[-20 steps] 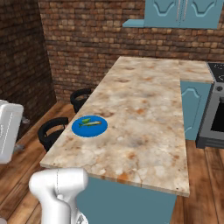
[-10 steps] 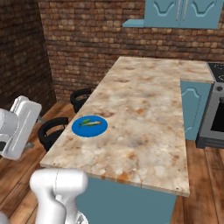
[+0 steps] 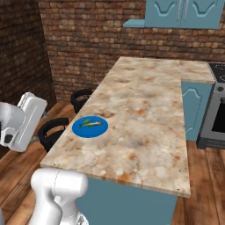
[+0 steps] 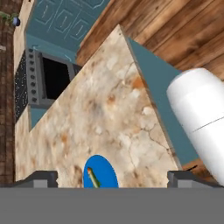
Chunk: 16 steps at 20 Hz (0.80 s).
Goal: Take the lemon wedge from the fridge and place it on the plate with fish on the dining counter.
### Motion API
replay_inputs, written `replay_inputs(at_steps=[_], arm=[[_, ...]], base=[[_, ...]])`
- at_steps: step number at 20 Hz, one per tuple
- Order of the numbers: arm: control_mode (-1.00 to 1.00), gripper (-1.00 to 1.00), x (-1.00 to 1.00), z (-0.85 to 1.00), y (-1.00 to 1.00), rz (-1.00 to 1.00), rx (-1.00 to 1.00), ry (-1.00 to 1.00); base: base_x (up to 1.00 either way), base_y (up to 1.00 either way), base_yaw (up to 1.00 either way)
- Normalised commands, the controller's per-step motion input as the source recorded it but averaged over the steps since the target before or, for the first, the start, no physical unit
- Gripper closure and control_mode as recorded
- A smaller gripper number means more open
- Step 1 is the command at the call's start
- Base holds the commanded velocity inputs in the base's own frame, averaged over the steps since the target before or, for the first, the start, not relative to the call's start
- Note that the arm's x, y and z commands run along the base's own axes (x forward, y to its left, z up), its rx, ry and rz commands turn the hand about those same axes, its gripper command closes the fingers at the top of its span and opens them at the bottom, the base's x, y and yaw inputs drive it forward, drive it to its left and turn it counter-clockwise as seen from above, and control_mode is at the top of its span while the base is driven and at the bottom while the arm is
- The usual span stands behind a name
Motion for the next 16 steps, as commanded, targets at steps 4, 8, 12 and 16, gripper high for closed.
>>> replay_inputs(at_steps=[4,8,12,16], arm=[[-1.00,-1.00,0.35,-1.00,0.18,0.07,-0.07,-0.45],[-1.00,-1.00,0.12,-0.49,0.03,0.01,0.00,-0.12],[-1.00,-1.00,0.00,0.00,0.00,0.00,0.00,0.00],[-1.00,-1.00,0.00,0.00,0.00,0.00,0.00,0.00]], base=[[0.00,0.00,0.00],[0.00,0.00,0.00],[0.00,0.00,0.00],[0.00,0.00,0.00]])
